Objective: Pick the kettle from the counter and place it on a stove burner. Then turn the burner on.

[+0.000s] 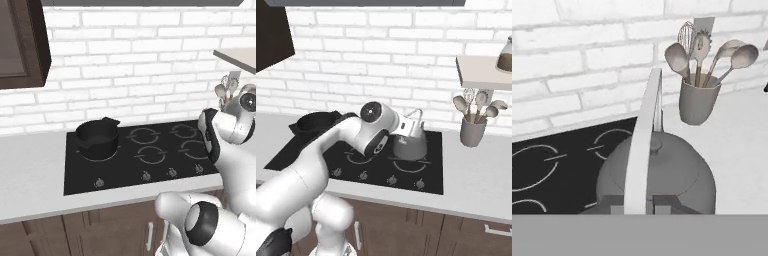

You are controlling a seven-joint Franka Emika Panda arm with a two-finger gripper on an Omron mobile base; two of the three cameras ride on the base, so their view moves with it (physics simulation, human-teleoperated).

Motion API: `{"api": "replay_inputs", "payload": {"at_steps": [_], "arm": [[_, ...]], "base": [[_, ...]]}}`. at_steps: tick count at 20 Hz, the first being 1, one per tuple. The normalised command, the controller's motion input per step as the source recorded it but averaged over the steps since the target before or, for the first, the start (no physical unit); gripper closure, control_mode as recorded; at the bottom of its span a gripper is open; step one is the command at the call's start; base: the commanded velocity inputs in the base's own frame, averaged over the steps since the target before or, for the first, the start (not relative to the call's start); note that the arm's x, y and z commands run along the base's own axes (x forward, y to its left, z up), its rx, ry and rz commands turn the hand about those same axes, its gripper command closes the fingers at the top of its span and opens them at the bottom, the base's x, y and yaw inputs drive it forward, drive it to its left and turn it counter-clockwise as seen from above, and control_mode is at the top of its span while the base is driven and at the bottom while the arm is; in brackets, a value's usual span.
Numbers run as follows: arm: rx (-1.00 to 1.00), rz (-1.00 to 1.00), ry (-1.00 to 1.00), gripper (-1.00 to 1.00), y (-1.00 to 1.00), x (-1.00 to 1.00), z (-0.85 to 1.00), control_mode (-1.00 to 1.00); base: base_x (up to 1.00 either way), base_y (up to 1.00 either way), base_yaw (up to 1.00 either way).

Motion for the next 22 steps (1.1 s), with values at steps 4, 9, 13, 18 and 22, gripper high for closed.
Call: {"api": "replay_inputs", "payload": {"at_steps": [4,9,13,18,22], "arm": [[0.0,0.39,-0.02,1.0,0.38,0.06,-0.22,-1.0],[0.0,0.34,-0.13,1.0,0.18,0.16,-0.33,-1.0],[0.0,0.32,-0.01,1.0,0.03,0.14,-0.09,-1.0],[-0.07,0.32,0.0,1.0,0.0,0.08,0.0,-1.0],[-0.07,0.29,-0.03,1.0,-0.1,0.0,0.0,-1.0]], "base": [[0.0,0.0,0.0],[0.0,0.0,0.0],[0.0,0.0,0.0],[0.0,0.0,0.0],[0.0,0.0,0.0]]}}
